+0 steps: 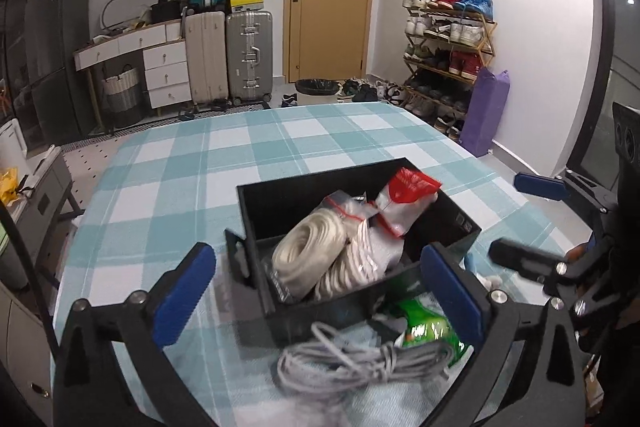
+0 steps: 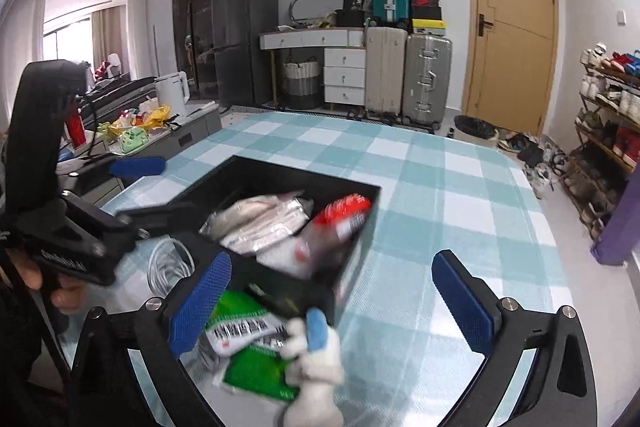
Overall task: Organize soft objects
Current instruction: 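Open both tools to drop the rope bag and sachet into the box, then move both tools toward the white bunny plush and white cable coil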
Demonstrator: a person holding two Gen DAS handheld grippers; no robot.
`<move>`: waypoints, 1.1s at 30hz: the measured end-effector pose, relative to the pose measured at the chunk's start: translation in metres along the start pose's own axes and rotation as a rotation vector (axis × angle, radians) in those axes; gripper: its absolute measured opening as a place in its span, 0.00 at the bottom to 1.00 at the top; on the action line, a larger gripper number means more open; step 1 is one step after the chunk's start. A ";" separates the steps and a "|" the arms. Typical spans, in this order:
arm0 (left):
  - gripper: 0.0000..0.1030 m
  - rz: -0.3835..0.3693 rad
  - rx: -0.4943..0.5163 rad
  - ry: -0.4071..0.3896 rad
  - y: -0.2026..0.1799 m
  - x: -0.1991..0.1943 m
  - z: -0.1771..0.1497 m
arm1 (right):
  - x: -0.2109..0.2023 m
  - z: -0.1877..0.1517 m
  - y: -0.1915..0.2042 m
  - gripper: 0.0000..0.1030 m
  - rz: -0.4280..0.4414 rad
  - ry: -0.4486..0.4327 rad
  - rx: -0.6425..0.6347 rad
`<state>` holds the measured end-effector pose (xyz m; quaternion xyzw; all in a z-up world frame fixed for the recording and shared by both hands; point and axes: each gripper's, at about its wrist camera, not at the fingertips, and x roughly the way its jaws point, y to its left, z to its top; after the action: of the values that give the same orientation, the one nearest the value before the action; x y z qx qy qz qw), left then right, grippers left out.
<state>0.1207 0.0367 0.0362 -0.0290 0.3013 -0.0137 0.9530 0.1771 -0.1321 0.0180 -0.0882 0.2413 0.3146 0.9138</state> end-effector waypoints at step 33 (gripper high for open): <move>1.00 -0.017 0.077 0.114 -0.018 -0.004 -0.048 | 0.007 -0.051 -0.008 0.99 -0.005 0.211 0.024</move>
<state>0.0901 0.0170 0.0006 0.0061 0.3538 -0.0348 0.9346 0.1674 -0.1510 -0.0300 -0.1105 0.3396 0.2985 0.8851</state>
